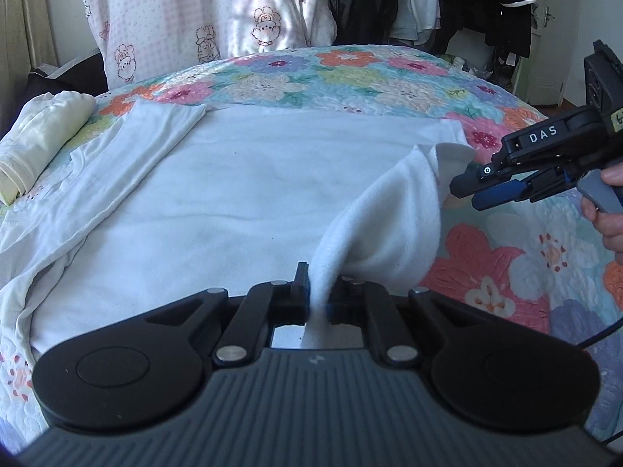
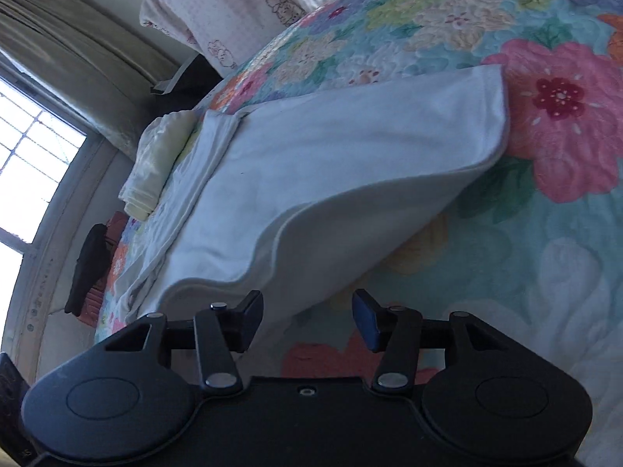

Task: Fold clothes

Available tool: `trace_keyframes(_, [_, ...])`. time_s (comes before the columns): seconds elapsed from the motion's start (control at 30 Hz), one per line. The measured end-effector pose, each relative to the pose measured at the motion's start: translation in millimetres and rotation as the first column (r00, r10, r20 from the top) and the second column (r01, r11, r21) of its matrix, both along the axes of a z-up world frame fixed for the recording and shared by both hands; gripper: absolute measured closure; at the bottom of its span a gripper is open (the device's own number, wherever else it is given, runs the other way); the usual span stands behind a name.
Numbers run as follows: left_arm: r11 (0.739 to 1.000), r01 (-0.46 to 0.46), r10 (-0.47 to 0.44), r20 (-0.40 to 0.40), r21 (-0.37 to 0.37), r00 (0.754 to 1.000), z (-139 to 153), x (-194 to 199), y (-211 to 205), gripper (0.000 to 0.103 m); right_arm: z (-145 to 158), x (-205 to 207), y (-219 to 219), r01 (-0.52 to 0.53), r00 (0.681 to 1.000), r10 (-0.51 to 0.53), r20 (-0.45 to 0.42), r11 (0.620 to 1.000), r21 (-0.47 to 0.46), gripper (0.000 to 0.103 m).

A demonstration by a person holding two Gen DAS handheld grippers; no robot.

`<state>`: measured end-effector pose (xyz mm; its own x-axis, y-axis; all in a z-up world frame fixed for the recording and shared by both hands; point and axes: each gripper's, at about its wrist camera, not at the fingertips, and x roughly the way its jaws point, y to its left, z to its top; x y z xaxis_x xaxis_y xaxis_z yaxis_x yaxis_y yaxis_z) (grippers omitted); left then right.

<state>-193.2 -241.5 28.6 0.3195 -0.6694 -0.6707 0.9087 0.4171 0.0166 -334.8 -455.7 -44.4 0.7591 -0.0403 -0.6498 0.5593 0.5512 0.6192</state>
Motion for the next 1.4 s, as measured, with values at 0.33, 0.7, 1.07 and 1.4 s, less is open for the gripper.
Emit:
trace_keyframes(0.33, [1.000,-0.006,0.006,-0.044,-0.004,0.999,-5.4,0.6,2.0,0.096,-24.6,-24.9,-66.5,0.227,0.940,-0.290,0.183,0.927,0.300,0.029])
trace_keyframes(0.7, [0.995,-0.075,0.071,-0.065,-0.059,0.995,-0.3,17.2,15.6,0.096,-13.4,35.9,-88.2,0.145,0.989,-0.143,0.026,0.986,-0.088,0.095])
trace_keyframes(1.07, [0.931,-0.301,0.283,-0.116,-0.207,0.952,44.9,91.2,68.6,0.096,147.0,251.8,-79.4,-0.317,0.948,0.280,-0.150,0.878,-0.359,0.096])
trace_keyframes(1.4, [0.819,-0.536,0.480,-0.268,-0.204,0.835,32.9,166.3,115.2,0.096,167.3,375.1,-4.5,-0.396,0.918,0.335,-0.213,0.809,-0.435,0.097])
